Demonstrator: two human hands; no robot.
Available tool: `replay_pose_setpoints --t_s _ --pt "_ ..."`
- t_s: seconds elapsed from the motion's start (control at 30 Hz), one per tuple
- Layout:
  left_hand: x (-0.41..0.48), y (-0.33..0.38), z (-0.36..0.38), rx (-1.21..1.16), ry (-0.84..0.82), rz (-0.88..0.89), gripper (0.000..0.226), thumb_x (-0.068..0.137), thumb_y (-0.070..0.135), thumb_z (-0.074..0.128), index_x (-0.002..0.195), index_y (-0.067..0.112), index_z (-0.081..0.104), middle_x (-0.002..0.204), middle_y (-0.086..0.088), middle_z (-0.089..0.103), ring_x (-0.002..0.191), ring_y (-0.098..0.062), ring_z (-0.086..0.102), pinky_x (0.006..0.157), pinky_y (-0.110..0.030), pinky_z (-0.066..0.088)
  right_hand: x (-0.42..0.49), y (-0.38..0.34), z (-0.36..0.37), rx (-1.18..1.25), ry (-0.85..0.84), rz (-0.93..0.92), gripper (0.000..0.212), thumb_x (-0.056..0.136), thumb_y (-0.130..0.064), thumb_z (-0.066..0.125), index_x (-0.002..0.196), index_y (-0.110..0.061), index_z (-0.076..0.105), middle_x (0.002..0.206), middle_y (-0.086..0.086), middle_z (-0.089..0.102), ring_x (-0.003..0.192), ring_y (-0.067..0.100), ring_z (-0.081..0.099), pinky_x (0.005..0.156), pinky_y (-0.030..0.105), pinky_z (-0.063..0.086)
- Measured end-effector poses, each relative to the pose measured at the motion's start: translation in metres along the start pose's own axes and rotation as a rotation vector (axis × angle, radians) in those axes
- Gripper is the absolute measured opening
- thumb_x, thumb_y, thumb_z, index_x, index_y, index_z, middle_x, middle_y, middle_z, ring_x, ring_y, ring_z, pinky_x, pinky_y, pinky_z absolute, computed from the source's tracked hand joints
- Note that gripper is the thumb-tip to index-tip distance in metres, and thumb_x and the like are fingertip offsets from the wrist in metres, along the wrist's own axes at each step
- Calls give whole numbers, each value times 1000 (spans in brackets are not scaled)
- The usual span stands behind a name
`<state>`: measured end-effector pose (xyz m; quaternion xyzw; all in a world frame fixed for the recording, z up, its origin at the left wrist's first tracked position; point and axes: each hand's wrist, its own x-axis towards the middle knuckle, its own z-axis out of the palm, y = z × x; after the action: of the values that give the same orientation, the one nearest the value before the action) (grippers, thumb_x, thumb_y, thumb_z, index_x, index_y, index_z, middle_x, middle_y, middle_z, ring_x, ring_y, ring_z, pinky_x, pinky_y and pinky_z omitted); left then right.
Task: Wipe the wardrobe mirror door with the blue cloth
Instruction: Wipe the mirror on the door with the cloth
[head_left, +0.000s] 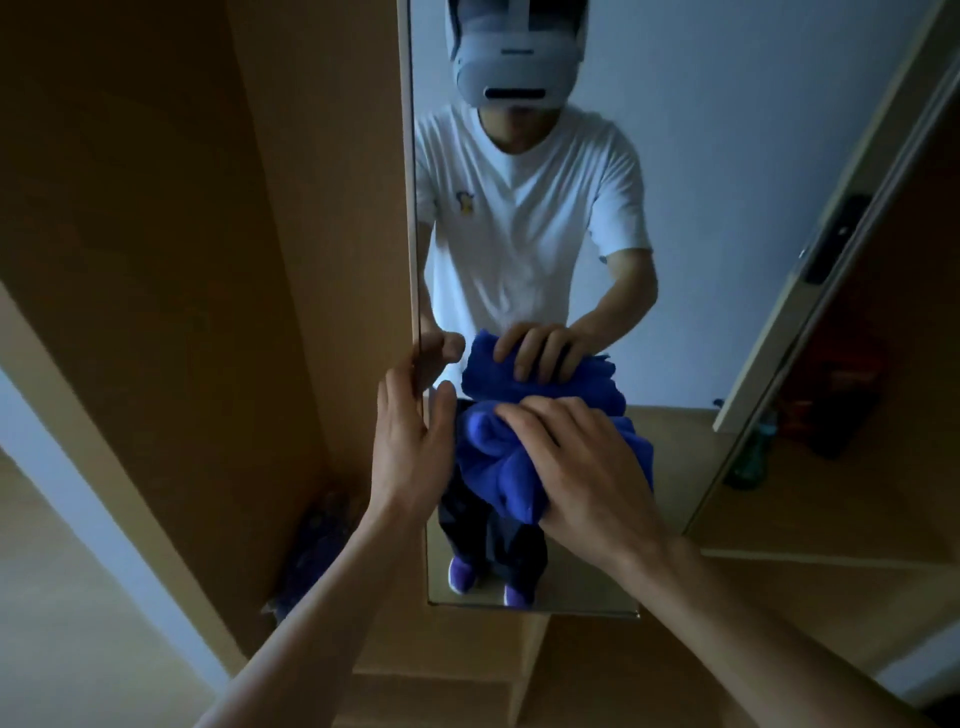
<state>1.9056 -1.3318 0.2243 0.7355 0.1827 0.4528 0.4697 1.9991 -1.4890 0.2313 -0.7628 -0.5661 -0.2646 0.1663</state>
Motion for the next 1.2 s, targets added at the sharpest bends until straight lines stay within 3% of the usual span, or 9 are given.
replay_pose_setpoints --t_s 0.17,0.3,0.4,0.5,0.67,0.8,0.97,1.2 --pt "35 61 -3 32 54 161 33 101 15 53 133 24 51 123 26 57 121 11 48 96 -8 42 41 14 -62 -98 137 -16 59 81 -27 74 135 -14 54 125 4 59 107 26 56 87 38 48" --pt "65 102 -7 83 93 178 47 101 20 54 145 23 40 130 13 50 114 15 40 93 -18 41 66 22 -103 -157 200 -35 53 84 -21 68 135 -13 55 125 5 59 105 27 56 86 42 48" --pt "82 132 -8 113 126 191 63 101 29 53 156 32 23 132 13 34 115 -1 40 89 -23 36 83 27 -133 -188 253 -61 52 83 -21 65 134 -13 56 123 5 60 104 28 57 88 44 47" --pt "98 161 -9 129 153 209 68 101 36 54 158 33 18 139 4 33 123 -18 46 91 -34 40 102 32 -160 -227 312 -84 56 80 -14 71 134 -12 57 124 6 61 105 29 57 91 46 48" --pt "116 206 -12 135 204 292 68 98 37 58 156 31 22 144 -5 35 133 -25 43 102 -42 44 134 40 -201 -300 398 -115 54 81 -12 67 134 -12 56 123 6 61 104 29 57 90 41 46" --pt "129 240 -11 275 282 388 64 97 31 60 154 19 34 149 -10 35 138 -27 32 112 -41 30 155 47 -228 -342 464 -137 56 79 -13 67 134 -14 55 124 5 60 104 29 56 85 41 46" --pt "145 274 -6 416 305 548 51 95 24 61 144 20 48 149 -5 39 141 -26 29 116 -44 24 179 56 -261 -382 524 -167 55 80 -22 70 134 -19 56 120 6 60 102 28 56 86 41 45" --pt "195 331 -6 451 275 692 52 96 27 59 146 21 45 149 1 47 143 -18 32 118 -41 29 224 62 -328 -505 566 -145 63 83 -34 74 140 -22 53 125 11 58 108 32 54 92 47 44"
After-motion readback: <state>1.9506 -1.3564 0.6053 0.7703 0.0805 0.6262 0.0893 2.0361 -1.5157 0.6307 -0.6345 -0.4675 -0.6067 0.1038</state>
